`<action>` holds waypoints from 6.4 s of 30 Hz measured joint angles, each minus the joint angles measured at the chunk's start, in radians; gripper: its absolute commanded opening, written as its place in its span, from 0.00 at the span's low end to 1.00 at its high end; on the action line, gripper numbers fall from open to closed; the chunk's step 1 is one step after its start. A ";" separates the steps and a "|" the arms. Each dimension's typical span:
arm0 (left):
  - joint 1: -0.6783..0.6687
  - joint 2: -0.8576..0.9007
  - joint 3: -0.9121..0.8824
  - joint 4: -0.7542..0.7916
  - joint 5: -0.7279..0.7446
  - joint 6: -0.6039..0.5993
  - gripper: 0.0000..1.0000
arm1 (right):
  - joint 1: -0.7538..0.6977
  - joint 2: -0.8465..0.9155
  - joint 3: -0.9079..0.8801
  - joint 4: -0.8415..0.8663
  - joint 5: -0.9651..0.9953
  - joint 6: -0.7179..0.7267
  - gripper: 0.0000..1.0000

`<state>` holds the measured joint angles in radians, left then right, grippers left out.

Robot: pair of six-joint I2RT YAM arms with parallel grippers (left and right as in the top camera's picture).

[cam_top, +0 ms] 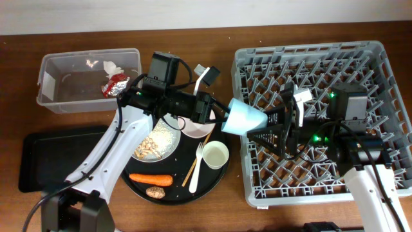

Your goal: Sort waste into correct bins and load items into the dishwasher rack

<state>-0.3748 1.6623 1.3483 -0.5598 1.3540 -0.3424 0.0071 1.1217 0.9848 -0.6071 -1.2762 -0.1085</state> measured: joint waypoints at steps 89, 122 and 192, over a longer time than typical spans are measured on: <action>-0.249 0.134 -0.037 -0.448 -1.119 -0.003 0.01 | -0.047 0.212 0.313 -0.690 0.861 0.074 0.99; 0.033 0.057 0.098 -0.272 0.090 0.317 0.00 | 0.046 0.212 0.313 -0.439 -0.013 -0.345 0.92; 0.208 0.056 0.103 -0.607 -0.884 0.320 0.33 | -0.675 0.561 0.480 -0.718 1.091 0.180 0.98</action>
<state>-0.1669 1.7184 1.4513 -1.1664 0.4698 -0.0223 -0.6678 1.6825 1.4643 -1.3251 -0.1856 0.0715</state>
